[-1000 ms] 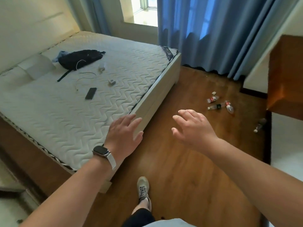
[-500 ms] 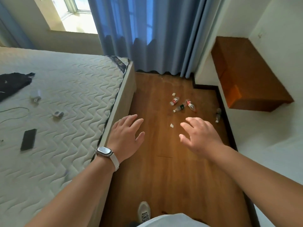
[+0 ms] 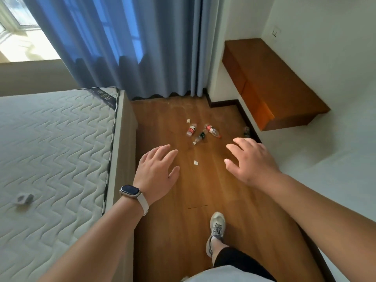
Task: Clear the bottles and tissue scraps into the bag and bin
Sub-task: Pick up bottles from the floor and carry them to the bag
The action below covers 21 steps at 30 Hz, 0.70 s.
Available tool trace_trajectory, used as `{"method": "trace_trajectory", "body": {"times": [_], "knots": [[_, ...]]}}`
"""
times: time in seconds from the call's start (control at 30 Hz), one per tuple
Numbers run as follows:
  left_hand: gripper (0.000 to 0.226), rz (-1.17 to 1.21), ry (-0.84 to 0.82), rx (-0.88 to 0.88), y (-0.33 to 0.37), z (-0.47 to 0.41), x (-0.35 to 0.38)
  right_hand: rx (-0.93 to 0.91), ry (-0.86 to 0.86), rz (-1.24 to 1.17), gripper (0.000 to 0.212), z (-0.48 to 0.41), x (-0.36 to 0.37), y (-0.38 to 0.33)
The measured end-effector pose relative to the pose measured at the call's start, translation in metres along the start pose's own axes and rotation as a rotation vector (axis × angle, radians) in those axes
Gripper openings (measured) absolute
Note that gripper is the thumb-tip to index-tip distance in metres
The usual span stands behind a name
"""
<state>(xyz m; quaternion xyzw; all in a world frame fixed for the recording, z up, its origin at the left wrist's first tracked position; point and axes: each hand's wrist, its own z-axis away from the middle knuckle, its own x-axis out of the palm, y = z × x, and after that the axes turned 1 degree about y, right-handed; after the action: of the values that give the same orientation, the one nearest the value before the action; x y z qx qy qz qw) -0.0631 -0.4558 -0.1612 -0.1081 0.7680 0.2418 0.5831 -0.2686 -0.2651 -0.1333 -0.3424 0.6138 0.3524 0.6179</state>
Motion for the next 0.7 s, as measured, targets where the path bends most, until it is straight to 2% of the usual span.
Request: {"method": "trace_trajectory", "body": {"times": [0.43,0.7], "knots": [[0.046,-0.087,-0.132,-0.010,0.002,-0.183,0.047,-0.042,-0.066,-0.072,0.053,-0.173,0.033,0.100],[0.045,-0.093,-0.130,-0.019,0.011,-0.285,0.064,-0.067,-0.097,-0.067,0.053,-0.262,0.039,0.153]]}}
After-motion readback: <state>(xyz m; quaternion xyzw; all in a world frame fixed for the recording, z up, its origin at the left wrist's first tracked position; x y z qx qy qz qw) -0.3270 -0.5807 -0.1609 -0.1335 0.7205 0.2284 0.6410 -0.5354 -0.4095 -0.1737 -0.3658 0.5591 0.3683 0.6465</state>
